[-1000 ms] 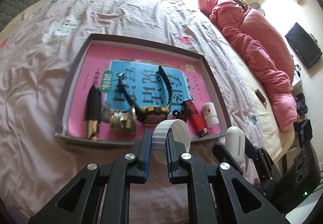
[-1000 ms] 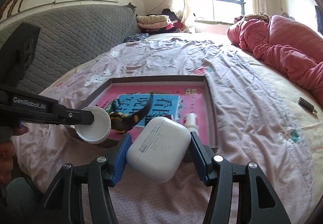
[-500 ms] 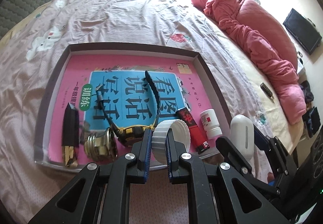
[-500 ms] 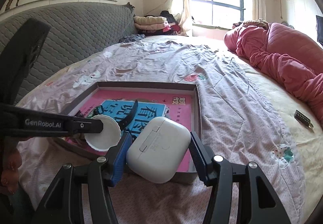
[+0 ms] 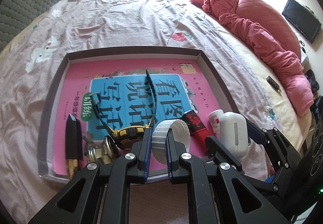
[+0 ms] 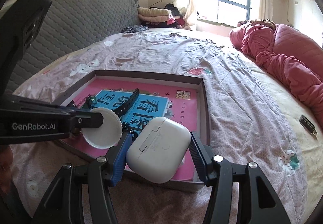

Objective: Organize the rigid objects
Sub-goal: 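Carry the cap with the left gripper while the right carries the earbuds case over the tray, then lower the cap into the tray and open the left gripper while the right lowers the case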

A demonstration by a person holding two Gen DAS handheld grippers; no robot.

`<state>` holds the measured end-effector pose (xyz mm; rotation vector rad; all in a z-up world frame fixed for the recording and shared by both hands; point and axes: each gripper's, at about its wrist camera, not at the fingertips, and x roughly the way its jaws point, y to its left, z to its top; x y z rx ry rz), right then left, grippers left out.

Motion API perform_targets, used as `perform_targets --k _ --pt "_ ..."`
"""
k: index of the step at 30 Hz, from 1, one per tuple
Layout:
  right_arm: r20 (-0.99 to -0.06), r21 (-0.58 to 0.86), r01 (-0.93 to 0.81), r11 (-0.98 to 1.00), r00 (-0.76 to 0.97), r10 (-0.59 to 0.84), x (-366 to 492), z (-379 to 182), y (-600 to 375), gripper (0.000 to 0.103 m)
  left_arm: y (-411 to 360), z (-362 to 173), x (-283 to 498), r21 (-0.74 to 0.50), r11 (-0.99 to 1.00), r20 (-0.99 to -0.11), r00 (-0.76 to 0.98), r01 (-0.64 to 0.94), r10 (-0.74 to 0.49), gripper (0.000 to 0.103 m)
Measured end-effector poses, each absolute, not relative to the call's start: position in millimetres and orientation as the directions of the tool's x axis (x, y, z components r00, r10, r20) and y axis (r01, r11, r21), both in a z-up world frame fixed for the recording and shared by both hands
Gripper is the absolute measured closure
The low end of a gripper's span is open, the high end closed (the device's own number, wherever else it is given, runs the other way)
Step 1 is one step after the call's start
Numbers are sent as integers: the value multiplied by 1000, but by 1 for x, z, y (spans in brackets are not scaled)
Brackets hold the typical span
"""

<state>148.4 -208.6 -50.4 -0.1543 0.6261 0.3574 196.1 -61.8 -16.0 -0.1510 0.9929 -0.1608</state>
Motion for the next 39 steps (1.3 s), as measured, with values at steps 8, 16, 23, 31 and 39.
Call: perform_targets --k 8,16,23,31,39 --pt "-615 -95 -417 904 738 276 151 -58 -190 46 -54 -16 196 -176 983 -822 541 59 -179 90" --pt "-623 -150 -424 893 742 248 152 -61 -184 46 -63 -19 193 -196 978 -830 520 72 -204 90" --pt "-630 -186 -417 890 746 218 155 -61 -187 46 -71 -26 196 -176 981 -844 501 78 -191 90" --pt "-634 -186 -436 880 738 232 157 -61 -185 46 -69 -31 196 -154 986 -852 496 67 -167 90" --pt "-635 -192 -438 878 738 229 156 -61 -184 45 -68 -32 195 -151 987 -856 491 63 -162 89"
